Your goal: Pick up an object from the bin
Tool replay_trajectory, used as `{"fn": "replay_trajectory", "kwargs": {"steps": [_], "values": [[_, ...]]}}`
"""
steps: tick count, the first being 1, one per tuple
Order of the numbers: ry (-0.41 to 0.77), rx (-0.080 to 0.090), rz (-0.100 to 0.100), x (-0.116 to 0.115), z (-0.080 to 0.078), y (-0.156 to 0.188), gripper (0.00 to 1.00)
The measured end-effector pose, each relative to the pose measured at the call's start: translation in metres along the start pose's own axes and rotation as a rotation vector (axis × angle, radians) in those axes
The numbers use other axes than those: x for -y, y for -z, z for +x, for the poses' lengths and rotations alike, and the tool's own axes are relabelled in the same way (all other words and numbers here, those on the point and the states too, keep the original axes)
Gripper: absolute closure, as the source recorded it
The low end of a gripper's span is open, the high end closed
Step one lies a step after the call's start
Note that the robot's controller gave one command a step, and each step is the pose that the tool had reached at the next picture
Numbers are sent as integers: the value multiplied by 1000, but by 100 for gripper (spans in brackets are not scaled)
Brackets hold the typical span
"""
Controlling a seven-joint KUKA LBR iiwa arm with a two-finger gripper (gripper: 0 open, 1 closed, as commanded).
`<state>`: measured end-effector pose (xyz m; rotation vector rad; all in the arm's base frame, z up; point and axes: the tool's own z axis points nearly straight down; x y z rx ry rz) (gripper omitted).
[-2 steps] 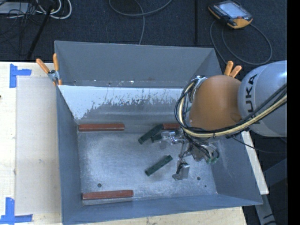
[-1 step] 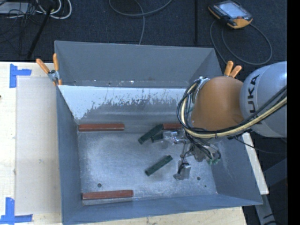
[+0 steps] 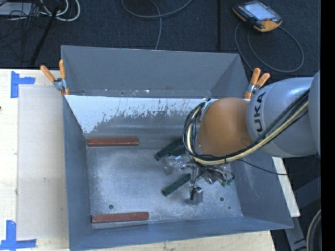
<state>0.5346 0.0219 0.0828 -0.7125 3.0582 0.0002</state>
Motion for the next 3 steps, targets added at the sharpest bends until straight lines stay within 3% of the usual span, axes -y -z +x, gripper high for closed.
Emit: {"fn": "replay_trajectory", "kwargs": {"steps": [1,3], "values": [[-51,-1,-2,-10,2,-13,100],[-51,-6,-3,-10,4,-8,100]]}}
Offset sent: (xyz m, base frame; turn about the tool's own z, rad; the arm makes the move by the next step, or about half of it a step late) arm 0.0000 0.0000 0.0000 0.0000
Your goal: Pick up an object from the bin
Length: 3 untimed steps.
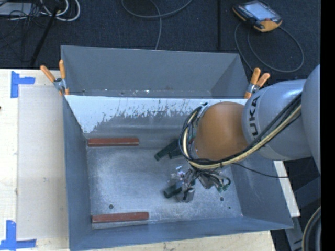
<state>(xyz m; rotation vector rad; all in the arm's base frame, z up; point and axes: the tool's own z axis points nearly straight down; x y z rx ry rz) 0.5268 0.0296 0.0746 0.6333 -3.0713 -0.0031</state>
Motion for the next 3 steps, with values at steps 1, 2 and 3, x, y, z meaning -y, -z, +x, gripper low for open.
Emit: {"fn": "replay_trajectory", "kwargs": {"steps": [1,2,3], "values": [[0,-1,0,0,0,17,100],[0,6,3,0,-1,28,100],[0,7,3,-1,-1,36,100]]}}
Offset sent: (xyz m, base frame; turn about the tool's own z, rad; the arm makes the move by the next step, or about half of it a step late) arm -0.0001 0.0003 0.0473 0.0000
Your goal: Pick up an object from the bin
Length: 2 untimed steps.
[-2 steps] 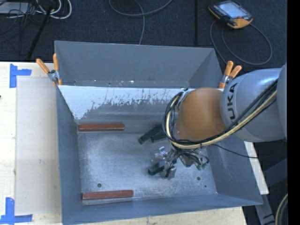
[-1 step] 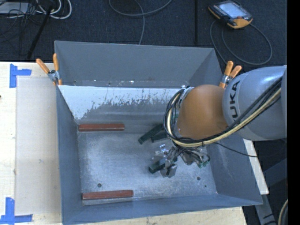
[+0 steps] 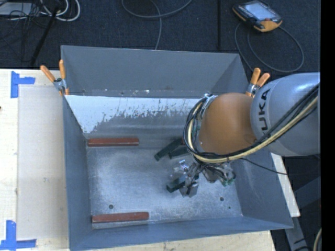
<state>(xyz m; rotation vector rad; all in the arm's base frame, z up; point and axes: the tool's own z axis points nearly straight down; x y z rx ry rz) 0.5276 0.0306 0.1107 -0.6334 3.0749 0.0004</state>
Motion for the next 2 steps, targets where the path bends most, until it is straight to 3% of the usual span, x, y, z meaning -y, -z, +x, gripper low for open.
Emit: {"fn": "replay_trajectory", "kwargs": {"steps": [2], "values": [[-1,-4,-2,-1,1,20,100]]}}
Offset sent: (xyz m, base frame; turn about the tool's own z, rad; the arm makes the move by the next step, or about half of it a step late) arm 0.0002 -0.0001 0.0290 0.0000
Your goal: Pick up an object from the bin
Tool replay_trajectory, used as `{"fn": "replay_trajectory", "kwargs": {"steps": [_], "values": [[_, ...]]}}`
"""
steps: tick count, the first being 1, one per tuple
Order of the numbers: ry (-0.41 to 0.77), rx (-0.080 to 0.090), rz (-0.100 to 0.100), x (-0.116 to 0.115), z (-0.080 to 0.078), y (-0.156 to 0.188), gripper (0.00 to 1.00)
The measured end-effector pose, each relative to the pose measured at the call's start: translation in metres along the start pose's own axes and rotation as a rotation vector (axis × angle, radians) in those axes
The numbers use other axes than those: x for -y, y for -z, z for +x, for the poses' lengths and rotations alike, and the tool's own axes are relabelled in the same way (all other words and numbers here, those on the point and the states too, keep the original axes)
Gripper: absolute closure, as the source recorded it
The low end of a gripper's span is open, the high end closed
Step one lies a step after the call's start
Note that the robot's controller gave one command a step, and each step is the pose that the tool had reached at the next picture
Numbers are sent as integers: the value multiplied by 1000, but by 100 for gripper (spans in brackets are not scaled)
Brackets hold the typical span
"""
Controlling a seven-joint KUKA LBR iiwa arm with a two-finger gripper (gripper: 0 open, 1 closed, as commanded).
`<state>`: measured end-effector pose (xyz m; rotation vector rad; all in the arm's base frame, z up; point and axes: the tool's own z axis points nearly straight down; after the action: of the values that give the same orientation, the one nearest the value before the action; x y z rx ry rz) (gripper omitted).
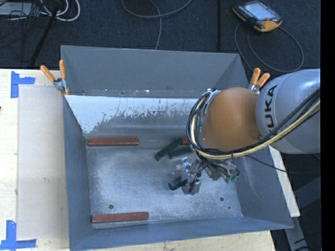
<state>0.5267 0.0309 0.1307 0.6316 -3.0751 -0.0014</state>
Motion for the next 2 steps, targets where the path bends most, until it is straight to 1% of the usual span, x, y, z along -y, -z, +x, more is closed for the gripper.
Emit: {"fn": "replay_trajectory", "kwargs": {"steps": [1,2], "values": [[0,4,1,0,-1,6,100],[0,2,1,0,-1,13,100]]}}
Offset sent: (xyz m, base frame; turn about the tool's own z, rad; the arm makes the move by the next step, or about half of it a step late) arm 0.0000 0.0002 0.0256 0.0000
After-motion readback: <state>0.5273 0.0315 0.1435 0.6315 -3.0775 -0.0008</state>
